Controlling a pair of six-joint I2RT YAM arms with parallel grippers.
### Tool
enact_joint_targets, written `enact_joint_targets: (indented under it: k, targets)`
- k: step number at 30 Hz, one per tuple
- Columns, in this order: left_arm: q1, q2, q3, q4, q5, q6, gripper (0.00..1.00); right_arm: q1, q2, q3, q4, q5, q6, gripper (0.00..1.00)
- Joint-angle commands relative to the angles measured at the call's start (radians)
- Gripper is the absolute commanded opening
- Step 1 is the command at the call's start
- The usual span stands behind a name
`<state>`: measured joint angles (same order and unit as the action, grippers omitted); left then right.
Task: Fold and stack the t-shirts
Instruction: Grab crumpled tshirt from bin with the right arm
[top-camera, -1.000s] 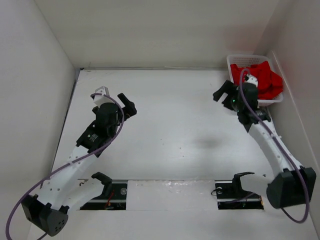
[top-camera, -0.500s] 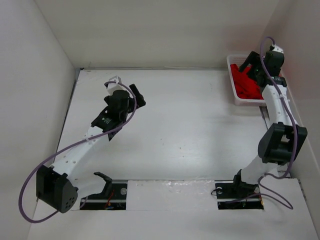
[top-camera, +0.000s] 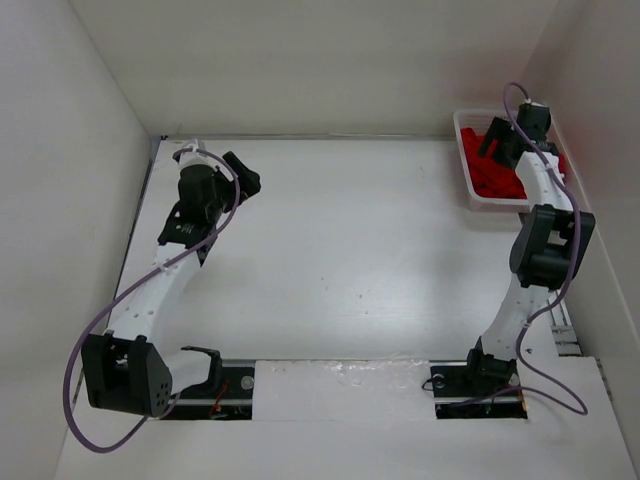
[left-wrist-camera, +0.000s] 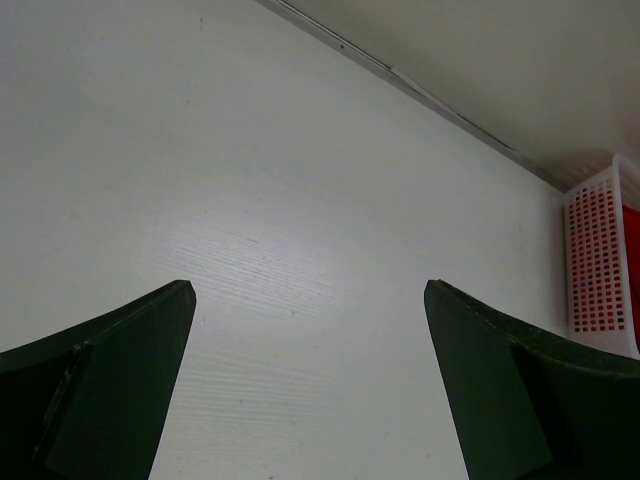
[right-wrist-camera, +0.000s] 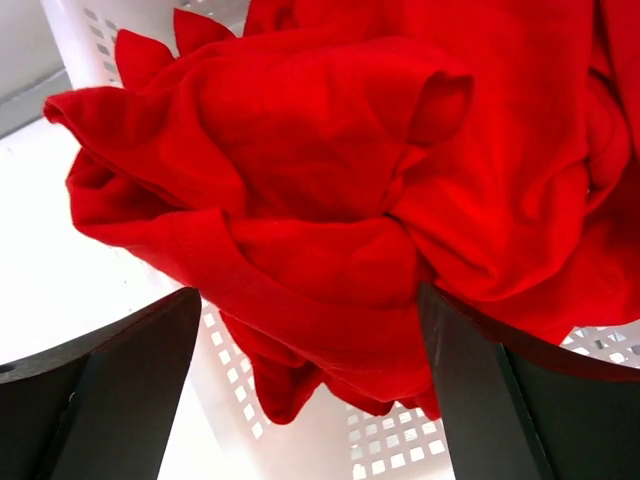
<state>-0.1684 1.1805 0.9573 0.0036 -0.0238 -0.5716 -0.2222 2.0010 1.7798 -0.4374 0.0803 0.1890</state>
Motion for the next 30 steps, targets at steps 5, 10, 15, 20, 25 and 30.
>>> enact_joint_targets:
  k: [5, 10, 15, 20, 25, 30]
  targets:
    - [0.0, 0.019, -0.008, 0.027, 0.016, 0.024, 1.0, 0.012, 0.007, 0.036, 0.054, 0.041, -0.031, 0.87]
    - [0.0, 0.019, -0.008, 0.016, -0.002, 0.024, 1.0, 0.012, 0.038, 0.027, 0.064, 0.041, -0.031, 0.8]
    - [0.0, 0.019, -0.017, 0.016, -0.002, 0.024, 1.0, 0.021, 0.047, 0.009, 0.092, 0.041, -0.031, 0.71]
    - [0.0, 0.019, -0.017, 0.016, 0.007, 0.024, 1.0, 0.021, -0.017, -0.06, 0.153, 0.032, -0.022, 0.0]
    - [0.0, 0.03, -0.017, 0.026, 0.048, 0.015, 1.0, 0.043, -0.116, -0.118, 0.197, 0.07, -0.022, 0.0]
    - [0.0, 0.039, -0.017, 0.035, 0.07, 0.015, 1.0, 0.082, -0.289, -0.17, 0.245, 0.179, 0.006, 0.0]
